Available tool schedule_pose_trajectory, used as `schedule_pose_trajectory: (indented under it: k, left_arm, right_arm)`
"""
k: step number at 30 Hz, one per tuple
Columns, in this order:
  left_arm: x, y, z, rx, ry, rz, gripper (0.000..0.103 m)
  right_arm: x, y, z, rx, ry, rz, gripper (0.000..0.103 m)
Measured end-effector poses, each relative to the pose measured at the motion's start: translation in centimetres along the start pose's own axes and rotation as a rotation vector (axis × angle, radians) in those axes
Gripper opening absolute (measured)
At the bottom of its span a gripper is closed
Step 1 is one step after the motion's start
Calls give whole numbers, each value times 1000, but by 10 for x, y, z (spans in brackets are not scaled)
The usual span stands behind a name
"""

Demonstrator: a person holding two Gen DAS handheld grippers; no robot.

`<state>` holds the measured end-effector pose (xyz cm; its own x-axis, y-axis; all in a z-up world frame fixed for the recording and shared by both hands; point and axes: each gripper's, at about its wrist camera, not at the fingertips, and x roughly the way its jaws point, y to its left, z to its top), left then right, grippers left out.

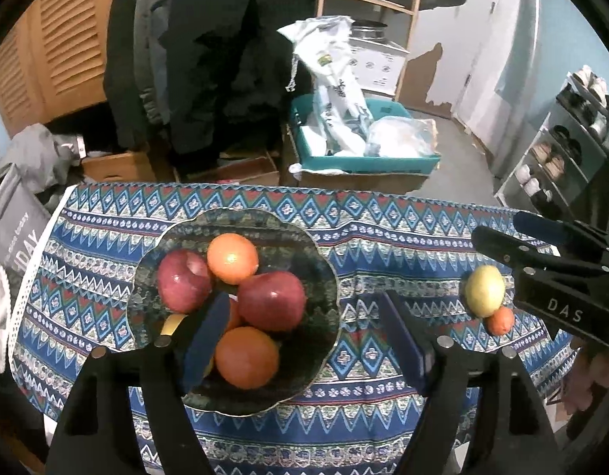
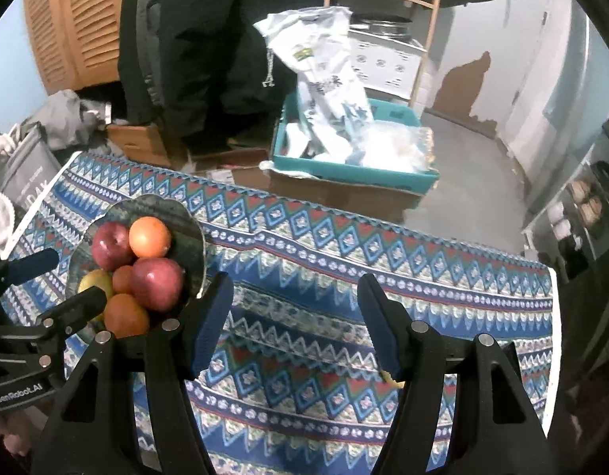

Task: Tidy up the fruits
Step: 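Move both tools back from the plate toward the lemon and tangerine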

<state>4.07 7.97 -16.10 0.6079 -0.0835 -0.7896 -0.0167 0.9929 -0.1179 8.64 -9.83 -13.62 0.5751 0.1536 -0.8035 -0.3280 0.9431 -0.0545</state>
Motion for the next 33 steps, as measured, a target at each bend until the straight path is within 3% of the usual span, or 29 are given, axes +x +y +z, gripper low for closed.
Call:
schedule_pose_trajectory:
  k: [18,33]
  left_arm:
    - [8,-61,-1,98,35,-67,79]
    - [47,-122,-19,233,119,-73,80]
  right_arm:
    - [-23,-59,-35,55,5,-70,69]
    - [-14,-119,-77,139,82,-104,69]
